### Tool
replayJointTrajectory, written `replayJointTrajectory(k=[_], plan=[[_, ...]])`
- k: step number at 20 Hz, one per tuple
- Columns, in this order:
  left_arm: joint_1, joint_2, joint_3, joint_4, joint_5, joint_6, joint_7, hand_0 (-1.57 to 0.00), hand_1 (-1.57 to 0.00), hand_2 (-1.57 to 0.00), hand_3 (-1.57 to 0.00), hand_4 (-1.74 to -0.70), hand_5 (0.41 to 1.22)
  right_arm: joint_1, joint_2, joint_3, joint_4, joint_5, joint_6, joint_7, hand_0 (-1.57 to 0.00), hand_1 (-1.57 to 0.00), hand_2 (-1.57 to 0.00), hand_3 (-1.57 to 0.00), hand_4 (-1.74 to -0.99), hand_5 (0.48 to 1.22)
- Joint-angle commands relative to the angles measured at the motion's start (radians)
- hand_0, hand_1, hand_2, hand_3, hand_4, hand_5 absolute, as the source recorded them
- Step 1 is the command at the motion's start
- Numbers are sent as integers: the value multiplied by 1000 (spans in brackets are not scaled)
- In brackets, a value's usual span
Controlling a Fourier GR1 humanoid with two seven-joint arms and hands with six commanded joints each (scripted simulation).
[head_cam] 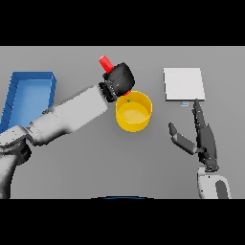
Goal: Pick up the red beaker and tilt it to pour out 1 green nut into yellow bowl. Pick up the yellow bowl and place it on the metallic measuring scale.
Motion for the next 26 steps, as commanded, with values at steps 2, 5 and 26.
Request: replayJointTrajectory(k=[2,5,26], plan=[[-23,-8,-22,25,-11,10,-13,-1571,-1571,-1571,-1561,-1739,1221,2,11,15,3,21,-10,2,1,1,1,1,-1276,593],[-74,-25,-77,53,-37,-30,-38,-1571,-1571,-1571,-1566,-1737,1221,-1,9,13,13,38,-24,-2,1,1,1,1,-1250,583],[-455,95,-7,330,106,69,-138,-1571,-1571,-1526,-1354,-1715,1221,-17,16,15,0,6,-3,-7,1,1,1,1,-1183,595]])
